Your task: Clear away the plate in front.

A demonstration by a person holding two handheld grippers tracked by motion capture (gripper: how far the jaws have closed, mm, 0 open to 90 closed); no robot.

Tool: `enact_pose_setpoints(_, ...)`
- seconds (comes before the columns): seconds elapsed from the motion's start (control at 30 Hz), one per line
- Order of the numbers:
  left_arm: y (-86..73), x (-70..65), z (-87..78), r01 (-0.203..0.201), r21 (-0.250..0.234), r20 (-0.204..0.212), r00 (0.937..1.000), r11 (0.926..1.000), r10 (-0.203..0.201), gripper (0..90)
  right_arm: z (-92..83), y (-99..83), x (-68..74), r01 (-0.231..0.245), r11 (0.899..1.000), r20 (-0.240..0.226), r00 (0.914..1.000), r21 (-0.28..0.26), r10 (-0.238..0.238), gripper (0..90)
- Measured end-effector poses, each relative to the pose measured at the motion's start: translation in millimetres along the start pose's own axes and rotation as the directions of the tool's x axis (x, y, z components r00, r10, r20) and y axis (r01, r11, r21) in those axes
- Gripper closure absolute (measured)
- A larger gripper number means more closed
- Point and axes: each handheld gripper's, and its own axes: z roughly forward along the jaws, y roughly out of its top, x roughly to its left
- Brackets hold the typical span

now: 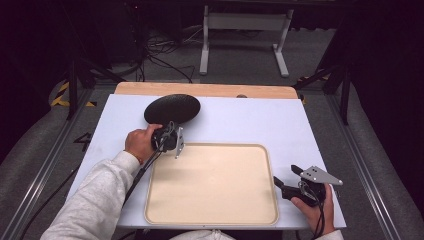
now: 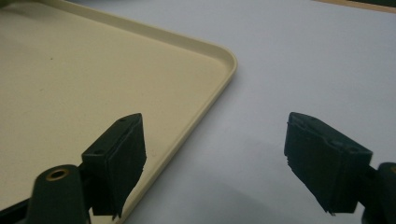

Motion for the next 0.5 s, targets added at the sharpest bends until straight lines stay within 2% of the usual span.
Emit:
enact_pose_setpoints(0.1, 6.1, 1.4, -15.6, 0.009, -0.033, -0.03, 0.9995, 0.9994, -0.01, 86.3, -1.2, 1.9, -0.7, -0.002, 1.0, 0.008, 1.0, -0.012, 0.002, 21.2)
enact_pose_setpoints(0.17, 7.8, 1.5, -21.3, 0.021, -0.04, -0.029, 0.9994, 0.999, -0.022, 86.6, -1.4, 2.3, -0.7, 0.001, 1.0, 0.005, 1.0, -0.014, 0.0, 21.3)
enact_pose_setpoints(0.2, 9.1, 1.1, -28.5, 0.002, -0.051, -0.04, 0.9992, 0.9987, -0.004, 86.9, -1.6, 2.4, -0.7, 0.002, 1.0, 0.008, 1.0, -0.018, -0.002, 21.2)
enact_pose_setpoints(0.23, 10.1, 0.2, -35.1, 0.024, -0.065, -0.042, 0.9988, 0.9976, -0.027, 87.0, -2.0, 2.5, -0.4, 0.001, 1.0, 0.008, 1.0, -0.019, 0.0, 21.2)
enact_pose_setpoints(0.43, 20.5, -5.1, -79.5, -0.007, -0.145, -0.043, 0.9991, 0.9894, 0.001, 86.9, -3.3, 4.0, 0.4, 0.004, 1.0, 0.019, 0.9998, -0.028, -0.003, 20.9)
enact_pose_setpoints(0.5, 24.4, -8.5, -93.4, -0.029, -0.174, -0.016, 0.9995, 0.9842, 0.027, 87.1, -3.6, 4.6, 0.7, 0.004, 0.999, 0.023, 0.9997, -0.032, -0.003, 21.0)
